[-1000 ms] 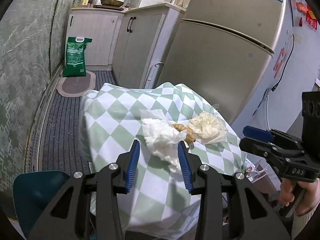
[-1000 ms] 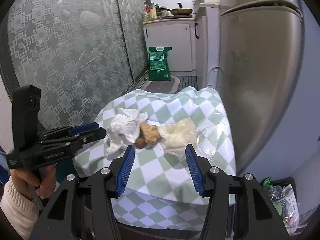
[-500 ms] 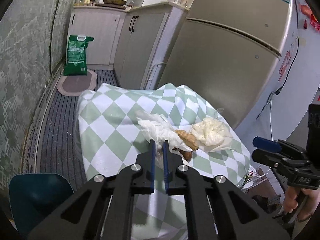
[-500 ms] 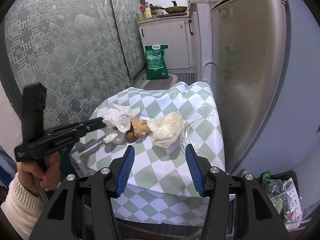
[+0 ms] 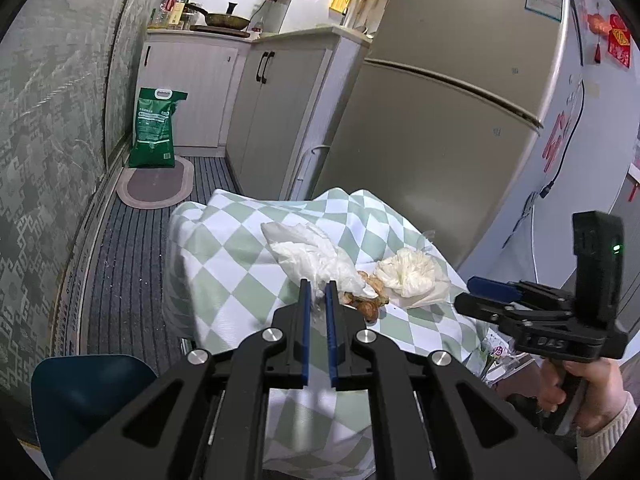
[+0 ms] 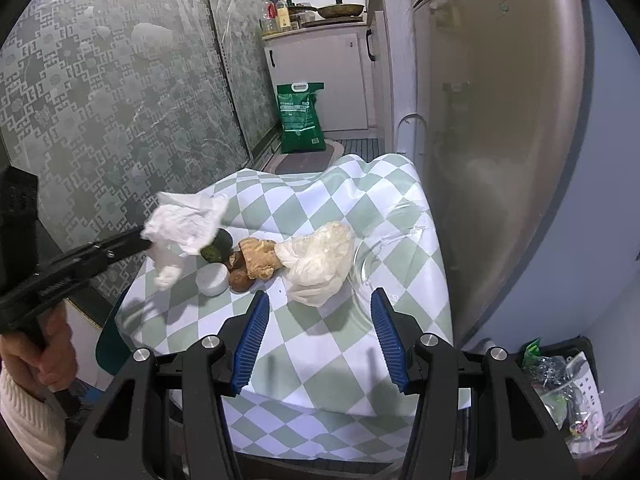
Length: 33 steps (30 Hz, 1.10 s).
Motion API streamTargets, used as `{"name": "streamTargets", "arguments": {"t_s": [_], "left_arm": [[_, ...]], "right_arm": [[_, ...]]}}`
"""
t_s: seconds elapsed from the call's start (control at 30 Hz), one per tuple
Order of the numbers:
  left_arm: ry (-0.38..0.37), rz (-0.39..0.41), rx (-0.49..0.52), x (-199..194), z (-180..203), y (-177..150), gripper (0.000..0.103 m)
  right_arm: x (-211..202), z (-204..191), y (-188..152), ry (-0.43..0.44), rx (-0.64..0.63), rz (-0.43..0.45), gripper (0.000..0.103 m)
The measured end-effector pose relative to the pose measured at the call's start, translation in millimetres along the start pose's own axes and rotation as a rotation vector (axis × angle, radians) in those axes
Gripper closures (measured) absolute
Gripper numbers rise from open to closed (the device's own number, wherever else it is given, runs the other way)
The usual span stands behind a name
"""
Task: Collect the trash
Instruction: 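Reach the left tool back to the crumpled white tissue and grasp it, then lift the white tissue with the left tool while the right tool grasps the crumpled plastic bag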
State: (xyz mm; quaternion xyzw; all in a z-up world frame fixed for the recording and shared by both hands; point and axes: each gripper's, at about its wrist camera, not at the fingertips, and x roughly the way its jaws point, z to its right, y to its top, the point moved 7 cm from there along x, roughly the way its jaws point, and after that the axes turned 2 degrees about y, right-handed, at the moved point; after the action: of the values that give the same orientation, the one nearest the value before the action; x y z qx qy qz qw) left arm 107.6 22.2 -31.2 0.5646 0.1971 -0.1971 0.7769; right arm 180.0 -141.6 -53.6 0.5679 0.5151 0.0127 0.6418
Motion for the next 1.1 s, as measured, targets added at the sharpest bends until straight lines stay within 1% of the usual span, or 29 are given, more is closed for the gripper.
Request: {"name": "streamTargets", "arguments": {"t_s": [0.03, 0.1, 0.17, 0.33, 0.43, 0.53, 0.6, 0.63, 0.7, 0.77, 0.93, 1.1], "left_arm": [[0.000, 0.004, -0.003, -2, -2, 1, 0.095], [0.000, 0.010, -0.006, -6, -5, 2, 0.095], [0.001, 0.013, -0.010, -10, -8, 2, 0.095], [0.005, 0.022, -0.013, -18, -15, 3, 0.095], [0.007, 0.027, -0.012, -23, -18, 3, 0.095], [0.010, 0.029, -0.013, -28, -23, 1, 0.095], [0.012, 0.032, -0.014, -31, -27, 2, 0.095], [0.013, 0.034, -0.015, -33, -28, 2, 0.095], [0.018, 0.039, -0.018, -37, -31, 2, 0.095], [0.021, 0.041, -0.020, -39, -34, 2, 0.095], [0.033, 0.044, -0.027, -45, -42, 1, 0.095], [0.042, 0.056, -0.040, -53, -50, 1, 0.095]], "right_arm": [[1, -1, 0, -0.002, -0.001, 0.000, 0.050], [5, -3, 0, -0.002, -0.003, -0.002, 0.057], [8, -6, 1, -0.004, -0.006, -0.006, 0.060], [15, -3, 2, -0.042, 0.008, 0.001, 0.063], [21, -2, 2, -0.042, 0.020, -0.008, 0.069], [25, -6, 2, -0.045, 0.016, -0.016, 0.077], [27, -7, 2, -0.053, 0.013, -0.019, 0.087], [28, -7, 2, -0.060, 0.013, -0.023, 0.089], [31, -5, 1, -0.077, 0.017, -0.032, 0.097], [33, -1, 0, -0.096, 0.021, -0.038, 0.101], [24, 0, 5, -0.115, 0.020, -0.011, 0.103], [7, -12, 17, -0.118, -0.005, 0.031, 0.103]]}}
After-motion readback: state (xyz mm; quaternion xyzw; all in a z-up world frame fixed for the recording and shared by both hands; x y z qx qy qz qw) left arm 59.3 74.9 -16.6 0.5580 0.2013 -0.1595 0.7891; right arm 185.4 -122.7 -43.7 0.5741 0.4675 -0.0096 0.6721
